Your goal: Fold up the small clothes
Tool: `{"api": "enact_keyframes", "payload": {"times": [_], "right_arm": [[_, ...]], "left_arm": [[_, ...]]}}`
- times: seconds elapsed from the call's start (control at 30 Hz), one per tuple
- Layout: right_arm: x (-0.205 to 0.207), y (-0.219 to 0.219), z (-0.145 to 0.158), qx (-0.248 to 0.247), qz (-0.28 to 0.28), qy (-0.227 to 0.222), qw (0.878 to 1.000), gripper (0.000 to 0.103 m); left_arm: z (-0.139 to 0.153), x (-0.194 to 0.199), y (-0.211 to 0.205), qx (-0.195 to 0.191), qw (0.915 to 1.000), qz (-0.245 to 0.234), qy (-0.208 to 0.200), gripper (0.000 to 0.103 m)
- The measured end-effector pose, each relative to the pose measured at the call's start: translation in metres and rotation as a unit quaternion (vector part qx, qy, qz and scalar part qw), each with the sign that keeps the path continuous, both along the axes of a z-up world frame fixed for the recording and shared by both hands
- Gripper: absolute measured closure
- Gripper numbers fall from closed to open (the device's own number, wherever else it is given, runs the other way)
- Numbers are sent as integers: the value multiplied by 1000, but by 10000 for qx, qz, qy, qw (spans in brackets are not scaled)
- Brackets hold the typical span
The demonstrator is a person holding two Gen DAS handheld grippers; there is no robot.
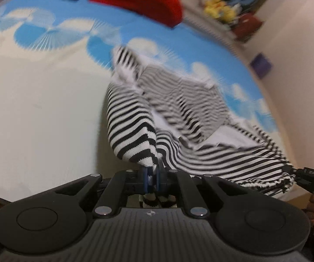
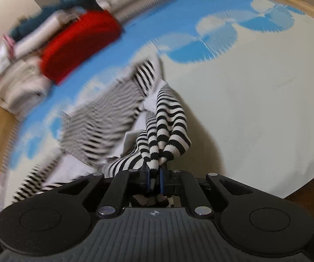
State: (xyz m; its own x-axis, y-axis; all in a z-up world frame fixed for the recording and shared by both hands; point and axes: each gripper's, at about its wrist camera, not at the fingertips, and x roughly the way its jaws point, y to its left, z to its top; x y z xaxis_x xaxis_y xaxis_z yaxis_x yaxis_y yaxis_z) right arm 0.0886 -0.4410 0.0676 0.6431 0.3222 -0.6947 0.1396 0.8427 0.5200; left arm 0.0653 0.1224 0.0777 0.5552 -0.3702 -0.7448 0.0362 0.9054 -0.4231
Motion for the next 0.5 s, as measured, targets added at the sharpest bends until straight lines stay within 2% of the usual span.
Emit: {"api": "enact_keyframes", "payload": {"times": [0.13, 0.23, 0.3, 0.37, 0.5], "right_arm": [[-43, -8, 52, 124, 151, -480, 9987, 96], [-69, -12, 74, 287, 268, -652, 9971, 96], [-65, -15, 69, 317, 291, -467, 9980, 96], [-45, -17, 53, 381, 228, -154, 9989, 96], [17, -17, 12, 432, 129, 282, 9986, 96]], "left_arm": [[44, -29, 16, -381, 9989, -207, -163, 96], [59, -40, 22, -555, 9978, -331, -173, 96], [53, -32, 26, -687, 9972, -298, 66, 96], [36, -10, 26, -737, 9964, -240, 341, 96], [-7, 67, 28, -833, 9932, 9, 808, 96]]}}
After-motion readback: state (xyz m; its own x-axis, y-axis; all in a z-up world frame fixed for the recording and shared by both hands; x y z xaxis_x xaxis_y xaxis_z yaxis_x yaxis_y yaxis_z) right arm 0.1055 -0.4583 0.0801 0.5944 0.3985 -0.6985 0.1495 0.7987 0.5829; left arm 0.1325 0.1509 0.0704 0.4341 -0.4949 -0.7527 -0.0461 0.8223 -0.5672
